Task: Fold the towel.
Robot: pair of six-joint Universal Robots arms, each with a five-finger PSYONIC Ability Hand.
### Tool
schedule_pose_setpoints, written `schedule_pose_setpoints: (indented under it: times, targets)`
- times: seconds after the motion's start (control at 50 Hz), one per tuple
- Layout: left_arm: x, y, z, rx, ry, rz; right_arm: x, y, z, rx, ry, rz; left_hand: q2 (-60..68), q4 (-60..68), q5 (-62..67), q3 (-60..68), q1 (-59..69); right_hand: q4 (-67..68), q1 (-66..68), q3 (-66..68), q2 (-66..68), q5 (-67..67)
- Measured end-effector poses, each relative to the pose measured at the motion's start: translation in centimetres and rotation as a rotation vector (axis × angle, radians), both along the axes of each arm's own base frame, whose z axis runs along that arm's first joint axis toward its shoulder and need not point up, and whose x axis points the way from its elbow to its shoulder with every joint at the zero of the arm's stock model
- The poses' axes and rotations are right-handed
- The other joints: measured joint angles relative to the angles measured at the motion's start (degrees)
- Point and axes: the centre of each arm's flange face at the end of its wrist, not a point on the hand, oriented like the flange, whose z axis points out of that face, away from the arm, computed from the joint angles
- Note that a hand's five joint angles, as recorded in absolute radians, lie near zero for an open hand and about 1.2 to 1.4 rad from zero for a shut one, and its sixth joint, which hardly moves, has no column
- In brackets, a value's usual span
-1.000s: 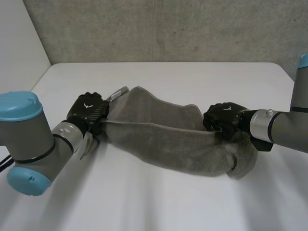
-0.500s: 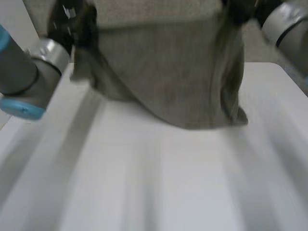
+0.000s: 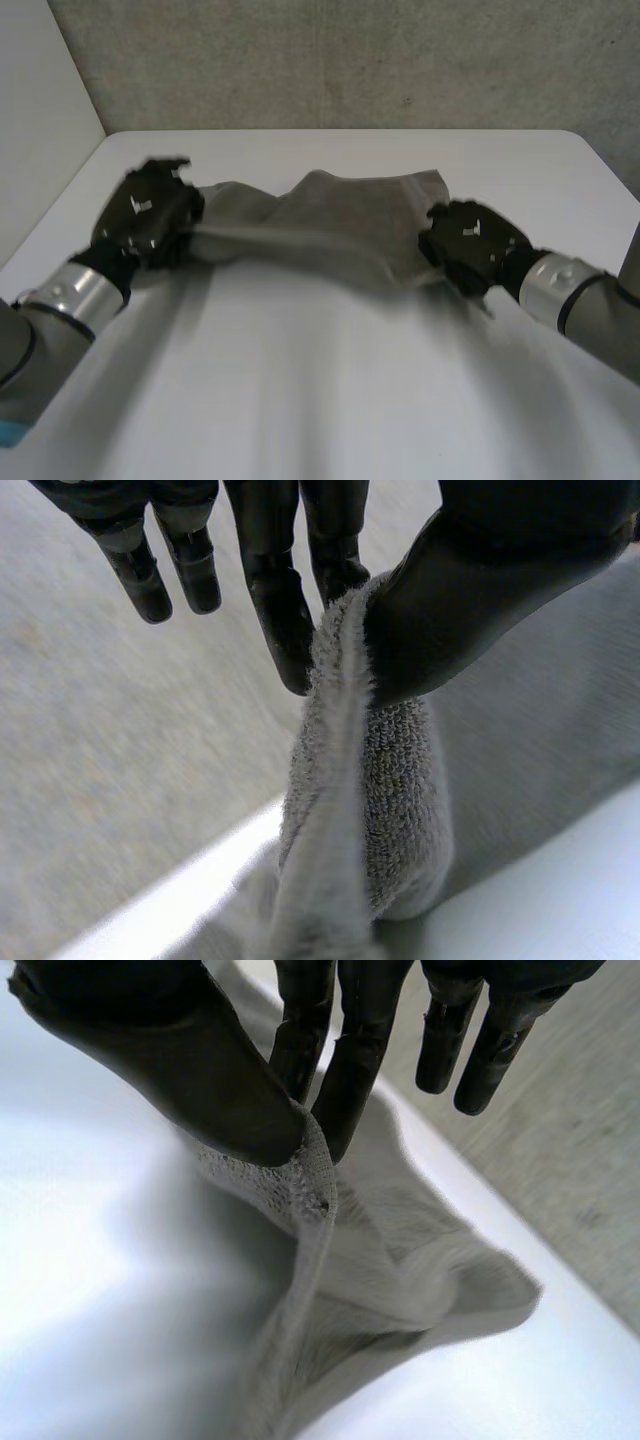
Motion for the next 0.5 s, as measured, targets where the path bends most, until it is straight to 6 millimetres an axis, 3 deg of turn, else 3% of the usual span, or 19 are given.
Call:
schedule_pose_setpoints:
  times: [0.12, 0.36, 0.5]
  targets:
    - [0.2, 1.5, -2.3, 0.077, -0.086, -0.019, -0.6, 0.8, -1.8, 0.041, 0.042, 0.0, 0.0, 0.0, 0.0, 0.0, 0.0, 0.0, 0.0, 0.0, 0.0, 0.0]
    - [0.3, 1.0, -3.0, 0.102, -0.126, -0.006, -1.1, -0.6, -3.9, 0.133, 0.008, -0.068, 0.0, 0.0, 0.0, 0.0, 0.0, 0.0, 0.0, 0.0, 0.0, -0.01]
    - [0.5, 0.7, -3.4, 0.118, -0.127, 0.004, -1.7, -1.5, -4.9, 0.17, -0.024, -0.154, 0.0, 0.0, 0.0, 0.0, 0.0, 0.0, -17.78, 0.0, -16.95, -18.0]
